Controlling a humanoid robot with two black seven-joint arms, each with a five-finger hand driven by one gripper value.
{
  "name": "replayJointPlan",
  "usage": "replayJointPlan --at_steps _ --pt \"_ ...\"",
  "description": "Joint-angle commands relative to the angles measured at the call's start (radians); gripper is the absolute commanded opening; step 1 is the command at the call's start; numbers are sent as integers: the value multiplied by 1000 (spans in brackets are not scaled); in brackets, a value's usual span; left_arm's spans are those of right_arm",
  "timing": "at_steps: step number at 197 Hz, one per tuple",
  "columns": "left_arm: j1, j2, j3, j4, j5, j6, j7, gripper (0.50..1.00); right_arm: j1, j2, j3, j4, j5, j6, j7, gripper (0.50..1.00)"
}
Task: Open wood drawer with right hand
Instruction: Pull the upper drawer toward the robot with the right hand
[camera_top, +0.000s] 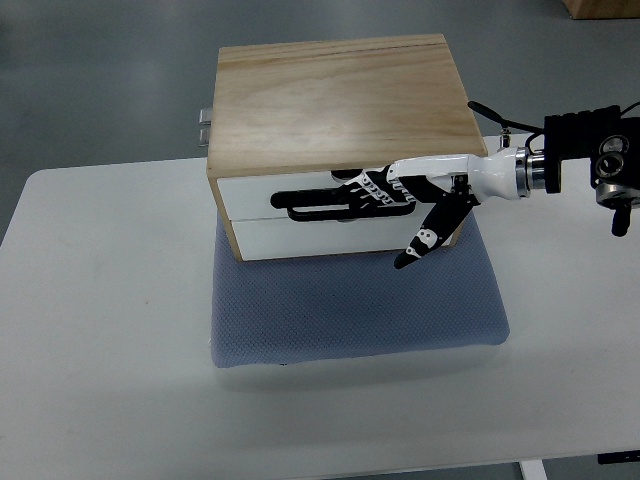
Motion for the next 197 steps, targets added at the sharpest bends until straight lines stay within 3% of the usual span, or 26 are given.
replayJointPlan --at_steps 1,197 --pt "0 0 0 0 0 0 0 1000 0 -3 0 9 0 4 0 954" --pt "0 0 -1 0 0 0 0 1000 -27 -183 -38 261 5 44 9 954"
